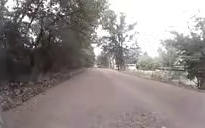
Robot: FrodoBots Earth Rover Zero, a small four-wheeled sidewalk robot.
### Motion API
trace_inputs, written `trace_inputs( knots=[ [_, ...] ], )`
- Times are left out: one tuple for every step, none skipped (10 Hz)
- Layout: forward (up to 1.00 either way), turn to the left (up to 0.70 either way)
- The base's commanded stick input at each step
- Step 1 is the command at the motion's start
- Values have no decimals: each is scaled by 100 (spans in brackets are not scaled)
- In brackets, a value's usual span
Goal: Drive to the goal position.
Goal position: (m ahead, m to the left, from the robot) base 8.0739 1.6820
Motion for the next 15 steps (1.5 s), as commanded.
trace_inputs(
  knots=[
    [70, 0],
    [70, 0],
    [70, 0],
    [70, 0],
    [70, 0],
    [70, 0],
    [70, 0],
    [70, 0],
    [70, 0],
    [70, 0],
    [70, 0],
    [70, 0],
    [70, 0],
    [70, 0],
    [70, 0]
  ],
)
